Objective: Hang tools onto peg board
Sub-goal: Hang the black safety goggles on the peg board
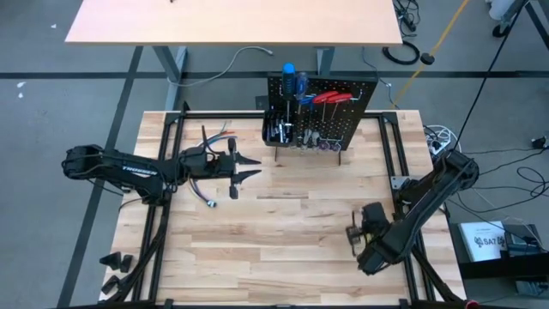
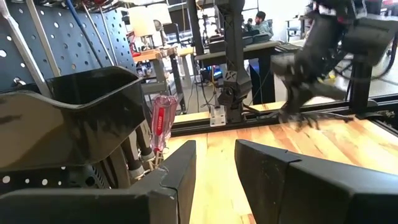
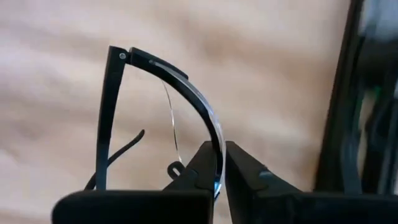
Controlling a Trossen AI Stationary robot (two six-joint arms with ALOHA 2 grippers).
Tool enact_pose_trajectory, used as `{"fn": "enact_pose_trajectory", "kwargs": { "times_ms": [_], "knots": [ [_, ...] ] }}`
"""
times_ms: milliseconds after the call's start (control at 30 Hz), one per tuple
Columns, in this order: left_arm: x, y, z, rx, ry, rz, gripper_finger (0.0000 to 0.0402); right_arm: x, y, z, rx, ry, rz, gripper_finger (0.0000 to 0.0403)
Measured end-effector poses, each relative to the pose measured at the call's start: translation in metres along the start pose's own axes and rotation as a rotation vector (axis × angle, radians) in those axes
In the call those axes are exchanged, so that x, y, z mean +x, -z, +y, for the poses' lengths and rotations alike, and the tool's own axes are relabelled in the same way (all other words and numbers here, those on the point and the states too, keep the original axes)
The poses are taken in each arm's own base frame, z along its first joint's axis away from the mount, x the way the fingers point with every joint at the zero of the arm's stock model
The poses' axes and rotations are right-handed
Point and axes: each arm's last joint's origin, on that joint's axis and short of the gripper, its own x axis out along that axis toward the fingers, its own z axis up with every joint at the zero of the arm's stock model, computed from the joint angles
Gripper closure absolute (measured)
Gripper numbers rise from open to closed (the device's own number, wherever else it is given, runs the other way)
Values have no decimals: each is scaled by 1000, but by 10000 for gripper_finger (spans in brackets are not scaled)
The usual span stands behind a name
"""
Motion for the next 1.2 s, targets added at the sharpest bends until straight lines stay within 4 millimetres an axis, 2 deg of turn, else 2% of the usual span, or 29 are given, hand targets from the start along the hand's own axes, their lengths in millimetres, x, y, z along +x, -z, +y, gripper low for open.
{"fn": "enact_pose_trajectory", "kwargs": {
  "times_ms": [133,267,533,633,867,1200],
  "knots": [
    [0,0,0,18,0,1,283,-27,-21,1,57,-78,-247,396],
    [0,0,0,18,0,2,283,-36,-42,7,57,-227,-427,396],
    [0,1,0,18,0,5,283,-37,-93,16,4,-206,-618,396],
    [0,1,0,18,-1,5,283,-48,-113,14,-34,-193,-634,396],
    [0,1,1,19,-5,6,283,-109,-154,-10,-91,-301,-831,396],
    [0,4,2,17,-5,40,283,-165,-198,-62,-129,-318,-946,396]
  ]
}}
